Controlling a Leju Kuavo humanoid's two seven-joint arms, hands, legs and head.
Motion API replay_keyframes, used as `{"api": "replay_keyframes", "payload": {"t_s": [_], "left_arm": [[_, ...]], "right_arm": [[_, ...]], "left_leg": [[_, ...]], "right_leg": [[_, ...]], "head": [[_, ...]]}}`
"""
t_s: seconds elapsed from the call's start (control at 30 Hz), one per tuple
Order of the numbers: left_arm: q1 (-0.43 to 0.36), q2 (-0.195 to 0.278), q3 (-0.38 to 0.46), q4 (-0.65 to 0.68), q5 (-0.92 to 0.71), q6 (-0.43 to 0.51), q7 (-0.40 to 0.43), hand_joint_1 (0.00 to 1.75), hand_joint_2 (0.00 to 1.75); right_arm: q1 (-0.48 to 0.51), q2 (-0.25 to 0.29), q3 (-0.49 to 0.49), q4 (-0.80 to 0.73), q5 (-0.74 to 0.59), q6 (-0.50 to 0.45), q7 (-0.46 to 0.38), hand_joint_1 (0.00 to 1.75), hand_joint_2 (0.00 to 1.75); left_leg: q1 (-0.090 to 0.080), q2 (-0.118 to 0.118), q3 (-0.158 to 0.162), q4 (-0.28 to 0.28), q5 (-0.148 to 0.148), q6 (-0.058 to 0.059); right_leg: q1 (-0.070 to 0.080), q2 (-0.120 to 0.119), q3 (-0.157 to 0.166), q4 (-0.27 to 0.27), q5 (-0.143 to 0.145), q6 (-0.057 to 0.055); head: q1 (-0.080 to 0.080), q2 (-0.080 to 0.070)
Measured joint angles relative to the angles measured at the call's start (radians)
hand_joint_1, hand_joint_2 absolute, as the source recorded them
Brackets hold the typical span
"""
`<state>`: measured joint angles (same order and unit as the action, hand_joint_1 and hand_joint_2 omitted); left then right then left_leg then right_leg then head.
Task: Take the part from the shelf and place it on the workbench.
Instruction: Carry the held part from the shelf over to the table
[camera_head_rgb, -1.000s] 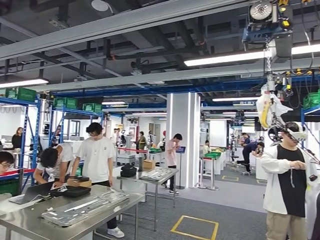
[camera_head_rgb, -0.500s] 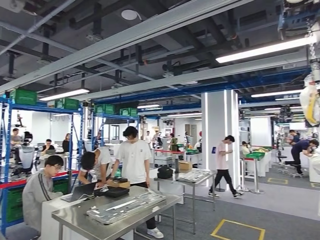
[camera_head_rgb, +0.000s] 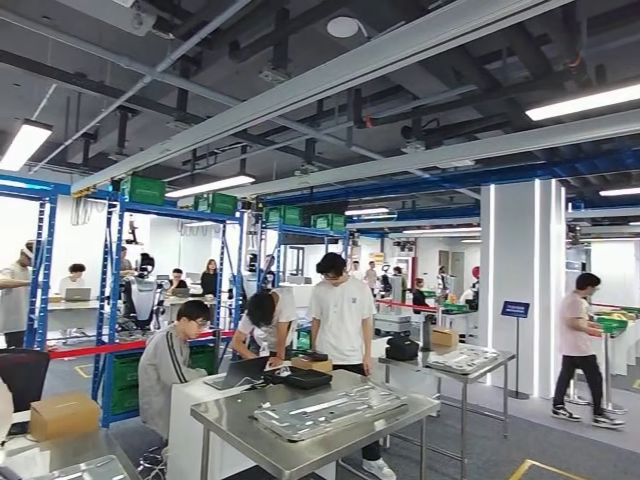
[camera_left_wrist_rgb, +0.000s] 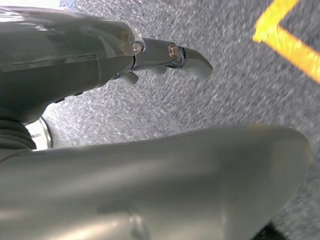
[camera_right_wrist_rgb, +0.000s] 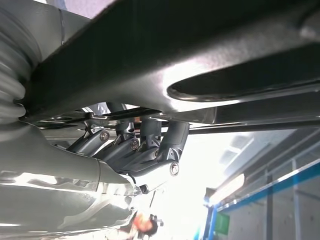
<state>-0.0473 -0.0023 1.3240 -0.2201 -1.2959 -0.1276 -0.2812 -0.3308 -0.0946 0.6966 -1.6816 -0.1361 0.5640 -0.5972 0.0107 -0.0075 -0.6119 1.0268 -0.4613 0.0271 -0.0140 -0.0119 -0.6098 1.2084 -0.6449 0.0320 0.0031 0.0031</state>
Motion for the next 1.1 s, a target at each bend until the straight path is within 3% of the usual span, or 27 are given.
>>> {"api": "replay_keyframes", "payload": {"t_s": [0.03,0.07,0.1,0.13,0.2,0.27,0.33,0.37,0.43,0.5,0.57,0.6,0.63,0.7,0.77,0.87,0.93,1.0,1.03,1.07,1.1], "left_arm": [[-0.001,0.000,0.000,0.000,0.000,0.000,-0.001,0.00,1.75],[-0.001,0.000,0.001,0.000,0.000,-0.001,-0.002,0.00,1.75],[-0.001,0.000,0.003,0.000,0.000,-0.002,-0.002,0.00,1.75],[0.000,0.000,0.004,0.000,0.000,-0.002,-0.002,0.00,1.75],[-0.001,-0.002,0.006,0.000,0.000,-0.003,-0.002,0.00,1.75],[-0.001,-0.004,0.007,0.000,0.000,-0.004,-0.002,0.00,1.75],[0.003,-0.004,0.008,0.000,0.000,-0.004,-0.002,0.00,1.75],[0.005,-0.004,0.008,0.000,0.000,-0.004,-0.002,0.00,1.75],[0.006,-0.004,0.009,0.000,-0.001,-0.003,0.001,0.00,1.75],[0.001,-0.003,0.009,0.000,-0.003,0.000,0.008,0.00,1.75],[-0.001,-0.002,0.009,0.000,-0.004,0.002,0.015,0.00,1.75],[0.001,-0.002,0.009,0.000,-0.004,0.003,0.017,0.00,1.75],[0.003,-0.002,0.009,0.000,-0.004,0.004,0.019,0.00,1.75],[0.004,-0.001,0.009,0.000,-0.005,0.006,0.020,0.00,1.75],[0.001,-0.001,0.009,0.000,-0.005,0.008,0.020,0.00,1.75],[0.004,0.000,0.009,0.000,-0.005,0.009,0.020,0.00,1.75],[0.005,0.001,0.010,0.000,-0.007,0.010,0.020,0.00,1.75],[0.001,0.001,0.010,0.000,-0.010,0.011,0.020,0.00,1.75],[-0.001,0.001,0.010,0.000,-0.012,0.012,0.020,0.00,1.75],[-0.002,0.001,0.010,0.000,-0.013,0.012,0.020,0.00,1.75],[-0.002,0.001,0.010,0.000,-0.013,0.012,0.020,0.00,1.75]], "right_arm": [[0.001,-0.001,0.000,0.002,0.000,0.000,0.000,1.75,1.75],[0.001,-0.001,0.000,0.003,0.000,0.000,0.000,1.75,1.75],[0.002,-0.001,0.000,0.004,-0.001,0.000,0.000,1.75,1.75],[0.001,-0.001,0.000,0.005,-0.001,0.001,0.000,1.75,1.75],[-0.001,-0.001,0.000,0.005,-0.003,0.001,0.000,1.75,1.75],[-0.002,-0.001,0.000,0.005,-0.005,0.001,0.000,1.75,1.75],[-0.005,0.000,0.000,0.004,-0.006,0.001,0.000,1.75,1.75],[-0.007,0.002,0.000,0.004,-0.006,0.001,0.000,1.75,1.75],[-0.011,0.006,0.000,0.004,-0.006,0.001,0.000,1.75,1.75],[-0.011,0.008,0.001,0.003,-0.006,0.002,0.002,1.75,1.75],[-0.011,0.008,0.001,0.004,-0.006,0.002,0.003,1.75,1.75],[-0.011,0.008,0.001,0.004,-0.006,0.002,0.004,1.75,1.75],[-0.011,0.008,0.001,0.004,-0.006,0.002,0.004,1.75,1.75],[-0.012,0.008,0.001,0.004,-0.006,0.002,0.004,1.75,1.75],[-0.014,0.008,0.001,0.004,-0.006,0.002,0.004,1.75,1.75],[-0.015,0.008,0.000,0.003,-0.007,0.002,0.004,1.75,1.75],[-0.016,0.008,0.000,0.002,-0.007,0.002,0.003,1.75,1.75],[-0.015,0.007,-0.001,0.001,-0.007,0.002,0.003,1.75,1.75],[-0.014,0.006,-0.002,0.001,-0.007,0.002,0.002,1.75,1.75],[-0.013,0.005,-0.002,0.001,-0.006,0.002,0.002,1.75,1.75],[-0.012,0.004,-0.002,0.001,-0.006,0.002,0.002,1.75,1.75]], "left_leg": [[-0.004,-0.013,0.000,0.000,0.000,0.002],[-0.008,-0.027,0.001,0.000,0.000,0.004],[-0.011,-0.042,0.002,0.000,0.001,0.005],[-0.013,-0.057,0.004,0.000,0.001,0.006],[-0.013,-0.085,0.004,0.001,0.002,0.005],[-0.008,-0.108,-0.001,0.001,0.005,0.000],[-0.005,-0.129,-0.007,-0.001,0.010,-0.009],[-0.007,-0.123,-0.010,0.001,0.007,-0.012],[-0.011,-0.074,-0.030,0.044,-0.026,-0.021],[-0.006,-0.022,-0.085,0.162,-0.090,-0.035],[0.005,-0.008,-0.132,0.259,-0.120,-0.050],[0.011,-0.003,-0.129,0.255,-0.107,-0.057],[0.017,0.005,-0.106,0.211,-0.078,-0.064],[0.022,0.038,-0.035,0.076,-0.018,-0.074],[0.018,0.057,0.000,0.007,0.000,-0.062],[0.011,0.033,-0.002,0.005,-0.004,-0.032],[0.011,0.017,0.000,0.004,-0.002,-0.018],[0.008,-0.001,0.000,0.003,-0.002,-0.009],[0.005,-0.013,0.000,0.003,-0.001,-0.006],[0.000,-0.026,0.001,0.004,-0.001,-0.003],[-0.004,-0.039,0.002,0.004,-0.001,-0.002]], "right_leg": [[0.001,0.005,-0.033,0.062,-0.017,-0.003],[0.004,0.008,-0.053,0.093,-0.016,-0.008],[0.007,0.011,-0.053,0.080,0.007,-0.015],[0.012,0.019,-0.035,0.029,0.046,-0.023],[0.020,0.066,0.020,-0.114,0.124,-0.041],[0.024,0.100,0.049,-0.188,0.150,-0.049],[0.023,0.087,0.056,-0.202,0.150,-0.049],[0.021,0.074,0.060,-0.211,0.153,-0.050],[0.016,0.046,0.069,-0.229,0.160,-0.052],[0.015,0.014,0.072,-0.233,0.161,-0.053],[0.013,-0.018,0.072,-0.232,0.158,-0.049],[0.012,-0.031,0.073,-0.232,0.155,-0.046],[0.009,-0.044,0.074,-0.230,0.152,-0.041],[0.006,-0.066,0.078,-0.223,0.142,-0.027],[0.008,-0.082,0.080,-0.214,0.133,-0.012],[0.004,-0.097,0.087,-0.212,0.125,0.001],[-0.002,-0.063,0.074,-0.171,0.092,0.007],[-0.002,-0.013,0.016,-0.048,0.028,0.005],[-0.001,-0.002,-0.021,0.024,0.002,0.002],[0.002,0.004,-0.050,0.075,-0.009,-0.002],[0.005,0.007,-0.062,0.088,0.002,-0.009]], "head": [[0.000,0.000],[0.000,0.000],[0.000,0.000],[0.000,0.000],[0.000,0.000],[0.000,0.000],[0.000,0.000],[0.000,0.000],[0.000,0.000],[0.000,0.000],[0.000,0.000],[0.000,0.000],[0.000,0.000],[0.000,0.000],[0.000,0.000],[0.000,0.000],[0.000,0.000],[0.000,0.000],[0.000,0.000],[0.000,0.000],[0.000,0.000]]}}
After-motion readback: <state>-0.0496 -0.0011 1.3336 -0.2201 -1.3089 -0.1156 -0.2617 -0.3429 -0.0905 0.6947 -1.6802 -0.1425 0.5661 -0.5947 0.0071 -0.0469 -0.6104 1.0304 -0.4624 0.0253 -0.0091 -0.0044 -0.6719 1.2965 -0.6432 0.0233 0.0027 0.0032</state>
